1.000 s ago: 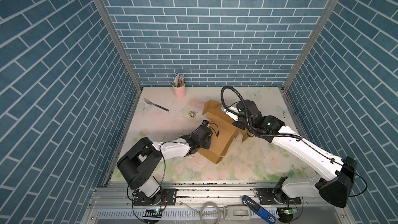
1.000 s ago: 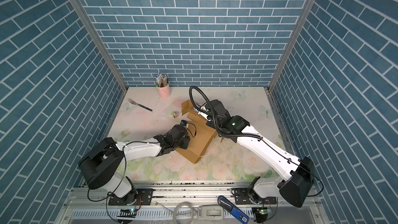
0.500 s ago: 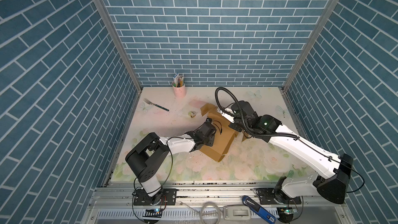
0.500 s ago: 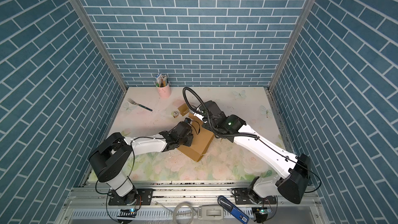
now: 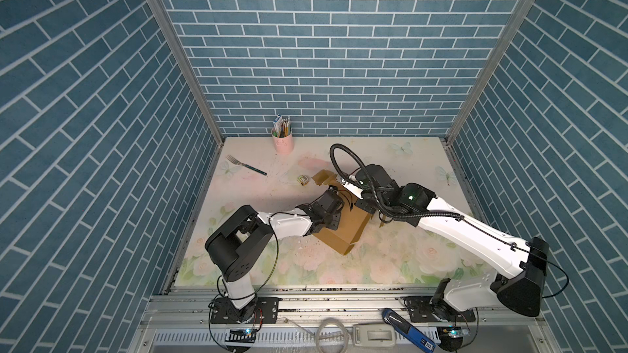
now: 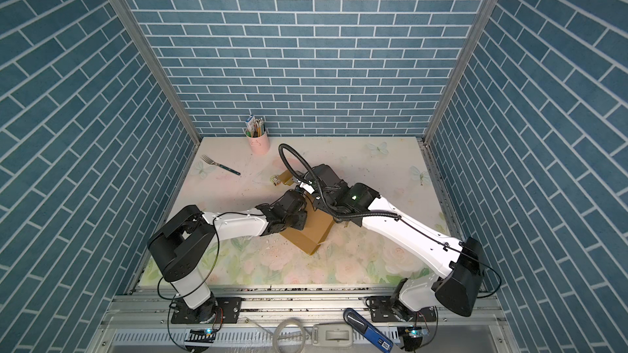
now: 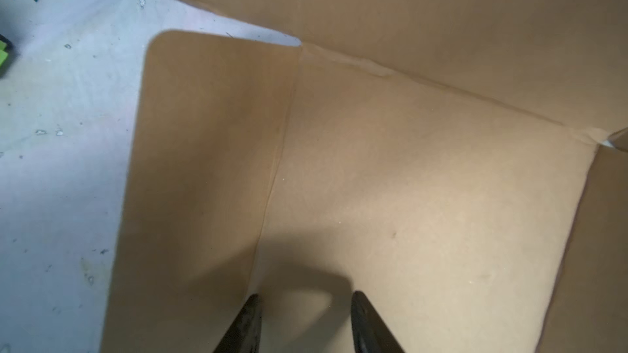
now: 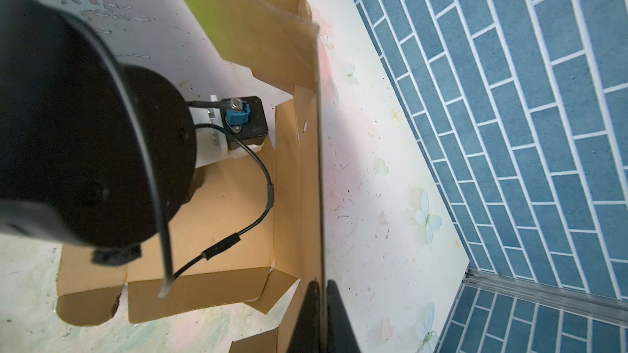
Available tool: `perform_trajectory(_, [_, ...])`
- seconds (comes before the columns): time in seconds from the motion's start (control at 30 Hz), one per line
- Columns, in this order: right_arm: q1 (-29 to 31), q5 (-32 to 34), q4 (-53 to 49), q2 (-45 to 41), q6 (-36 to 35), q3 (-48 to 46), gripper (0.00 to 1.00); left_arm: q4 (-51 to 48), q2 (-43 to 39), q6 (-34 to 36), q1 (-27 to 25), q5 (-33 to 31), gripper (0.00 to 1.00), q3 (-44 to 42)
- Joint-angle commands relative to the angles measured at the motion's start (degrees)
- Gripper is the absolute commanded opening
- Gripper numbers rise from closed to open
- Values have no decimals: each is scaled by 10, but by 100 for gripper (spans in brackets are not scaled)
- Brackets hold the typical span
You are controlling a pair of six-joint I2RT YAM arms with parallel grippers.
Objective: Fold the paper box
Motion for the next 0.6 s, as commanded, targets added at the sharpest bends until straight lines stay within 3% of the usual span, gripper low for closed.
perform_trajectory(0.0, [5,-9,0,0,39,21,7,-11,11,7,-2,4,45,9])
perform_trajectory(0.3, [0,2,18,31,48,-20,7,-6,7,9,0,7,45,3])
perform_trajectory(0.57, [-42,-25,28,51,51,-23,7,1,-2,8,0,6,45,-7])
